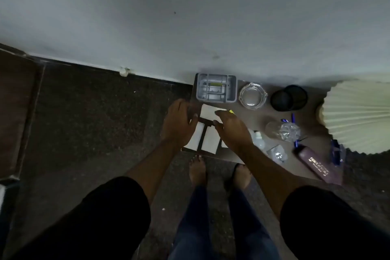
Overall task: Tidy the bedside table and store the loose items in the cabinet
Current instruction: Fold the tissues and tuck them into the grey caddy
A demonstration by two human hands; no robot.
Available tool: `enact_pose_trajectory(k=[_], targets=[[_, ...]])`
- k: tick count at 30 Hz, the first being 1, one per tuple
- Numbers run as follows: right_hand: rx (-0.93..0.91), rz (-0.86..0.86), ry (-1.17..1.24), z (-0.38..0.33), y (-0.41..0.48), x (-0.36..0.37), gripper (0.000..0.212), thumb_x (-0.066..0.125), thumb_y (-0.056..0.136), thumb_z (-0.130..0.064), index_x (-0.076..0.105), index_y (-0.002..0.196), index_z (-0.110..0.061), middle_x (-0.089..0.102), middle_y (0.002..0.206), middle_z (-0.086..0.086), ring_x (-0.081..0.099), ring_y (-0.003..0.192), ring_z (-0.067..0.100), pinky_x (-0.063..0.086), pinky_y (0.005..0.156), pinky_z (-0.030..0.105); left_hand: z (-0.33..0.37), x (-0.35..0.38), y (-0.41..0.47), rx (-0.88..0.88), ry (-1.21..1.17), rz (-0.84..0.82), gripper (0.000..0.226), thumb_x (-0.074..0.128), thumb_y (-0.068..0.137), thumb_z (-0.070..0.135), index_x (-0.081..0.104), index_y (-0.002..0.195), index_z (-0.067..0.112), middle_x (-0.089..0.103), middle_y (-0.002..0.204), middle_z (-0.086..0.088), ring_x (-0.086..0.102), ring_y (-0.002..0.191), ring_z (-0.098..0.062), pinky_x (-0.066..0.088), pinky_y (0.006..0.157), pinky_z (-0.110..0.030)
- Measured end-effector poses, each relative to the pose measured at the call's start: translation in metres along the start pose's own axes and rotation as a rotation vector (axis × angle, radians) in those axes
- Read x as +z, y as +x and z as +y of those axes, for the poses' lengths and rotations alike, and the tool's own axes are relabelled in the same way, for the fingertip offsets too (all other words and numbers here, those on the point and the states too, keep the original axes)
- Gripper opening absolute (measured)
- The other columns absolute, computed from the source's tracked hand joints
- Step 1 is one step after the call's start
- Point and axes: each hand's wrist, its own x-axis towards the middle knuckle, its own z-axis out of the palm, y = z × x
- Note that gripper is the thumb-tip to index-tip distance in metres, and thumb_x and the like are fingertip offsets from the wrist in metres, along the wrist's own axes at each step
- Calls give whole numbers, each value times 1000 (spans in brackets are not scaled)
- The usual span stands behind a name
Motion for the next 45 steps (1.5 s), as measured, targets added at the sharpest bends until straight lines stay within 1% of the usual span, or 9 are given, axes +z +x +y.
enact_pose_trajectory(k=[10,14,17,20,24,27,32,40,45], targets=[[18,-114,-107,19,32,65,64,64,89,-6,41,147,6,46,150,26,50,132,42,45,110,48,-29,57,37,-351,-359,-89,44,69,90,25,54,129,10,53,127,-7,53,109,-15,40,86,-24],[-31,-126,-108,16,37,72,65,60,95,-10,32,153,2,38,157,22,41,141,37,35,118,44,-32,68,47,-445,-475,-87,38,71,89,19,58,122,5,61,109,-4,56,85,-2,39,63,-3],[-62,-155,-99,10,42,77,67,56,96,-10,26,156,-2,30,162,17,33,147,33,31,122,44,-38,68,57,-558,-610,-77,36,73,88,17,60,119,5,64,101,-1,60,86,-8,43,65,-8],[-73,-173,-86,3,50,81,71,56,96,-9,22,158,-5,24,165,13,28,150,29,27,122,40,-50,66,67,-627,-658,-136,35,73,89,21,66,120,8,71,110,-5,68,97,-18,56,82,-28],[-81,-182,-71,-4,60,85,70,55,98,-12,21,159,-8,23,166,10,26,151,27,27,123,39,-60,60,71,-667,-735,-198,25,68,93,14,70,115,3,73,103,-9,69,77,-10,55,59,-16],[-81,-191,-29,-7,63,84,68,54,99,-12,22,159,-9,24,166,8,25,151,25,24,123,37,-66,61,71,-671,-734,-179,19,69,92,10,71,109,3,73,102,-10,71,79,-14,59,67,-22],[-6,-75,203,-9,56,80,57,56,99,-10,37,153,-9,43,155,13,39,143,28,33,119,38,-73,59,67,-659,-779,-166,7,69,91,9,69,87,15,73,103,-14,72,86,-19,61,78,-32],[326,159,587,-4,43,76,47,74,88,-24,60,132,-15,68,125,0,66,109,13,56,95,32,-74,37,45,-671,-1005,-199,21,68,92,7,67,112,1,71,111,-17,72,89,-19,60,67,-23],[586,58,1100,-14,32,64,38,78,87,-28,69,119,-9,77,102,5,72,89,17,60,83,32,-58,23,21,-665,-1141,-172,25,67,93,10,67,117,3,73,109,-14,73,86,-17,60,69,-24]])
